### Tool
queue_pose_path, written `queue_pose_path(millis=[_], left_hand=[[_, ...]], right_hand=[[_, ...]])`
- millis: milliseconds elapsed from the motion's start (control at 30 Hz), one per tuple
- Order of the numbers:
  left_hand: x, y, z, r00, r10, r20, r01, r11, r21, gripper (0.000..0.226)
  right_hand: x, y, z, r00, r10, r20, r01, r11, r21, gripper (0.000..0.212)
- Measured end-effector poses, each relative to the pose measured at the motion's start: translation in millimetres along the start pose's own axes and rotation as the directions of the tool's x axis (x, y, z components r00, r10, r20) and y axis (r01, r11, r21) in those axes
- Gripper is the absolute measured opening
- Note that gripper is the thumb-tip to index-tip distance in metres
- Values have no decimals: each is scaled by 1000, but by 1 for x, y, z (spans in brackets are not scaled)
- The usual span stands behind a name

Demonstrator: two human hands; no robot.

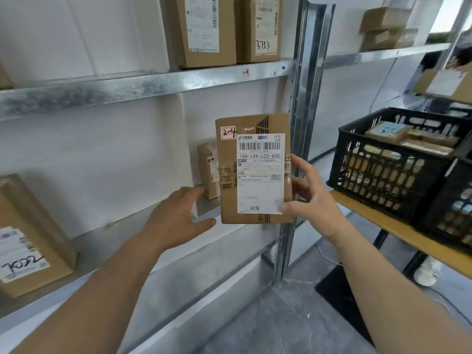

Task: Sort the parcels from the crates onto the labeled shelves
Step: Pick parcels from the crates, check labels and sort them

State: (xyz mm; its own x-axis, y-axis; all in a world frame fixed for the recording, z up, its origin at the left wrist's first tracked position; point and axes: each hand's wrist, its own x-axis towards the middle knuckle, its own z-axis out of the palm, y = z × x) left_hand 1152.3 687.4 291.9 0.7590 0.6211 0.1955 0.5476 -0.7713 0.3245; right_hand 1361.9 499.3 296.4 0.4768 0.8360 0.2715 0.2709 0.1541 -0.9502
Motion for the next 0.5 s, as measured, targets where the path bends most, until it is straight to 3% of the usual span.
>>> queue_pose_path(millis=[133,300,500], left_hand=[[34,39,14,999,-38,0,38,999,-33,72],[66,89,39,997,-18,74,38,961,-275,78],[103,123,71,991,-88,101,126,876,-465,53]], right_hand=[[29,17,-54,999,15,40,-15,1000,-4,87],[64,40,-105,995,19,94,-17,1000,-20,89],[97,70,-132,993,51,106,-49,999,-18,91]])
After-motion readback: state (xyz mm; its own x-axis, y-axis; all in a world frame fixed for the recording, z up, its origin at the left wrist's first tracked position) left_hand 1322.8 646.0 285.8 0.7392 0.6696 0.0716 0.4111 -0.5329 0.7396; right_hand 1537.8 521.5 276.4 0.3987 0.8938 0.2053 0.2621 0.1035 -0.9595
